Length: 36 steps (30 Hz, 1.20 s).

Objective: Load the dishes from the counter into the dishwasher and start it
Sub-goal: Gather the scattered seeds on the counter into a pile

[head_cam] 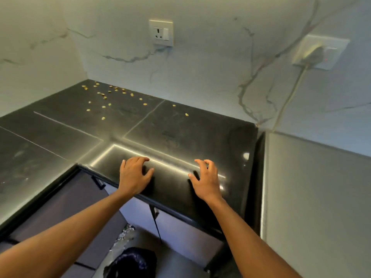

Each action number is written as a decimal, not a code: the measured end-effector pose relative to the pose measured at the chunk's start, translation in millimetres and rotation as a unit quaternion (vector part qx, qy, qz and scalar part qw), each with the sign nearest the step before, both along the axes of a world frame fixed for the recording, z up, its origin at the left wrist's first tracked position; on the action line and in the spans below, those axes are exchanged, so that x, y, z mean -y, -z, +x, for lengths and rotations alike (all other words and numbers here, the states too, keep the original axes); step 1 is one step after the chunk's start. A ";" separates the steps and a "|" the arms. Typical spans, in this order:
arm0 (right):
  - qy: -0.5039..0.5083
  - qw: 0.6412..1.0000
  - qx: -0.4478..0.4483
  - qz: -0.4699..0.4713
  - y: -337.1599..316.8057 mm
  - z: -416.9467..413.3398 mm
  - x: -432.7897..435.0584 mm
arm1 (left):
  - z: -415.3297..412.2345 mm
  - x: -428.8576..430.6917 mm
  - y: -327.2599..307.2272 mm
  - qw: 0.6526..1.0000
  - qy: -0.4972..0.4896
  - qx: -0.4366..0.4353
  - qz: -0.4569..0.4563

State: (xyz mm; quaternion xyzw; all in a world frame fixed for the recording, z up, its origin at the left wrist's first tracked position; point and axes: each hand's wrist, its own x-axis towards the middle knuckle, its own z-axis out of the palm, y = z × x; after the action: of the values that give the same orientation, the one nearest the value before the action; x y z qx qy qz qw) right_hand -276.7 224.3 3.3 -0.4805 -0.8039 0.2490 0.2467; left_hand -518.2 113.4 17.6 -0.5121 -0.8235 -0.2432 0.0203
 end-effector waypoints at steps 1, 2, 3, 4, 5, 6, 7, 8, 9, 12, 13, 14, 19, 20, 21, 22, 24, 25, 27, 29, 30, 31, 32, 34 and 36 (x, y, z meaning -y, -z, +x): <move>0.003 1.000 0.006 -0.007 2.9 -11.3 -9.4 | -9.5 -5.5 1.2 1.000 -0.011 0.001 -0.011; 0.006 1.000 0.014 -0.004 4.0 -22.8 -20.5 | -19.0 -11.4 1.0 1.000 -0.023 0.002 -0.019; 0.005 1.000 0.018 -0.007 5.3 -37.0 -35.3 | -32.0 -18.8 1.8 0.999 -0.037 0.005 -0.027; 0.006 1.000 0.016 -0.009 5.4 -47.3 -46.6 | -42.5 -24.1 2.0 0.998 -0.049 0.003 -0.033; 0.004 1.000 0.010 -0.010 5.9 -59.9 -60.5 | -55.0 -30.8 3.2 0.997 -0.064 0.000 -0.039; 0.004 1.000 0.004 -0.013 5.4 -69.5 -71.1 | -65.4 -35.1 4.9 0.996 -0.079 0.001 -0.044; 0.003 1.000 -0.001 -0.014 5.1 -78.4 -81.5 | -75.0 -40.0 6.7 0.995 -0.093 0.006 -0.045; -0.003 1.000 0.001 -0.012 4.1 -87.8 -93.3 | -85.1 -46.7 8.2 0.993 -0.109 0.013 -0.043; -0.012 1.000 0.007 -0.010 4.3 -94.9 -102.4 | -93.4 -51.5 9.1 0.991 -0.124 0.019 -0.041; -0.034 0.999 0.032 -0.023 2.3 -116.8 -133.8 | -118.6 -70.4 14.0 0.989 -0.141 0.013 -0.040; -0.034 0.998 0.037 -0.034 1.1 -125.6 -145.0 | -127.3 -76.9 15.1 0.989 -0.140 0.005 -0.042; -0.030 0.998 0.041 -0.041 -1.3 -132.2 -154.1 | -133.6 -82.5 15.0 0.990 -0.138 0.002 -0.041; -0.001 0.996 0.072 -0.043 -6.1 -175.9 -198.9 | -175.0 -117.4 13.3 0.989 -0.140 0.021 -0.033; 0.005 0.995 0.087 -0.046 -3.8 -189.2 -208.7 | -190.7 -124.5 14.9 0.989 -0.137 0.034 -0.040; 0.008 0.993 0.109 -0.049 -5.8 -191.3 -218.2 | -195.6 -128.1 13.9 0.989 -0.136 0.042 -0.048; 0.010 0.989 0.133 -0.058 -7.4 -196.3 -229.3 | -204.7 -133.3 14.7 0.990 -0.122 0.042 -0.055; 0.006 0.981 0.176 -0.085 -8.7 -210.8 -249.9 | -225.5 -140.1 20.6 0.993 -0.091 0.015 -0.075; 0.002 0.978 0.185 -0.094 -7.2 -220.1 -259.0 | -236.1 -143.7 21.7 0.993 -0.082 0.001 -0.085; 0.002 0.977 0.189 -0.100 -9.2 -233.7 -275.9 | -245.5 -152.7 19.5 0.991 -0.101 0.003 -0.091; 0.008 0.977 0.193 -0.094 -8.3 -253.7 -293.1 | -252.0 -161.7 18.2 0.985 -0.141 0.023 -0.095; 0.007 0.977 0.195 -0.088 -6.6 -269.7 -300.9 | -255.8 -164.4 17.6 0.983 -0.155 0.024 -0.101; 0.008 0.976 0.201 -0.080 -7.5 -277.8 -307.7 | -251.9 -167.6 17.6 0.980 -0.161 0.022 -0.111; 0.006 0.976 0.207 -0.074 -7.1 -284.8 -312.9 | -247.7 -169.5 18.9 0.980 -0.163 0.016 -0.116; -0.009 0.974 0.221 -0.047 -4.5 -311.0 -320.4 | -250.6 -170.3 19.6 0.980 -0.159 0.012 -0.121; -0.027 0.971 0.237 -0.005 0.8 -332.0 -320.9 | -253.4 -171.1 19.4 0.982 -0.145 0.019 -0.118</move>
State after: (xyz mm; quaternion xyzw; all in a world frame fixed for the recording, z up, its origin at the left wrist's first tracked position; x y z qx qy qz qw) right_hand -608.7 545.1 2.5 -0.5051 -0.8510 0.1382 0.0399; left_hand -771.7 284.5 -1.9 -0.3810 -0.9124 -0.1481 -0.0212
